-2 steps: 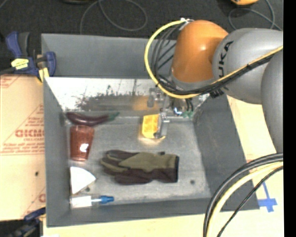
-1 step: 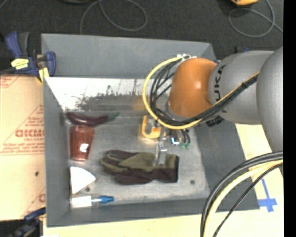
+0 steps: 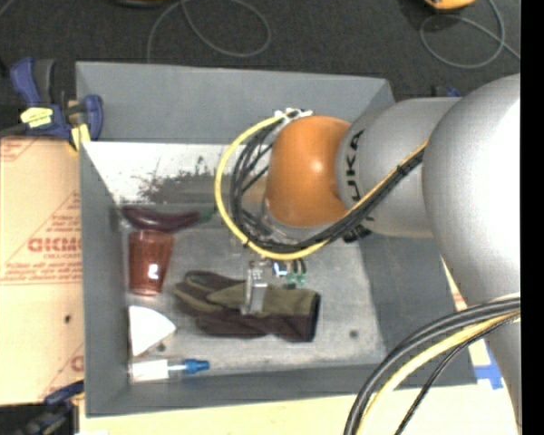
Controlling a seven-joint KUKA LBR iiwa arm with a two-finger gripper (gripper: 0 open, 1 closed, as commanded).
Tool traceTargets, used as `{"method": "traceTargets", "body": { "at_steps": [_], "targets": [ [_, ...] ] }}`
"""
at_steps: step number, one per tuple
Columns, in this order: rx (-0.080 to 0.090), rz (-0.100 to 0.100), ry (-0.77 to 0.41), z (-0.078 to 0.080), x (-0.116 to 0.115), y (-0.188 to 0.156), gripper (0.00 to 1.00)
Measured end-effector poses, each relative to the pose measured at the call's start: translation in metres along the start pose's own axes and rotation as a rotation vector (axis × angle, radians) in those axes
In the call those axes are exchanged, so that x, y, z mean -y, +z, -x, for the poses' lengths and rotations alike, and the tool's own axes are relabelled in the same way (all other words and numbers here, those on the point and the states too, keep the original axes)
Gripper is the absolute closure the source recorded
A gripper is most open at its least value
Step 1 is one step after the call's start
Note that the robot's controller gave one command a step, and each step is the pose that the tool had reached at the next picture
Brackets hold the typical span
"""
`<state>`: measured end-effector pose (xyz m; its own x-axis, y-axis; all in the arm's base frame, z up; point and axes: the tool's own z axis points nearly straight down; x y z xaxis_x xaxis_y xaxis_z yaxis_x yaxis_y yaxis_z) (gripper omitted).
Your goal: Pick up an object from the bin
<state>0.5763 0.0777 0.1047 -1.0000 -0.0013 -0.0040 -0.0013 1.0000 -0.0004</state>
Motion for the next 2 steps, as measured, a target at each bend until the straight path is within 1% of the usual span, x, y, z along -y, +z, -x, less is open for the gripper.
{"method": "traceTargets", "body": {
  "at_steps": [1,2],
  "targets": [
    [0.003,0.003,-0.071,-0.033,0.001,-0.01,0.0],
    [0.002,-0.001,0.096,-0.03,0.013,0.019,0.0]
  ]
}}
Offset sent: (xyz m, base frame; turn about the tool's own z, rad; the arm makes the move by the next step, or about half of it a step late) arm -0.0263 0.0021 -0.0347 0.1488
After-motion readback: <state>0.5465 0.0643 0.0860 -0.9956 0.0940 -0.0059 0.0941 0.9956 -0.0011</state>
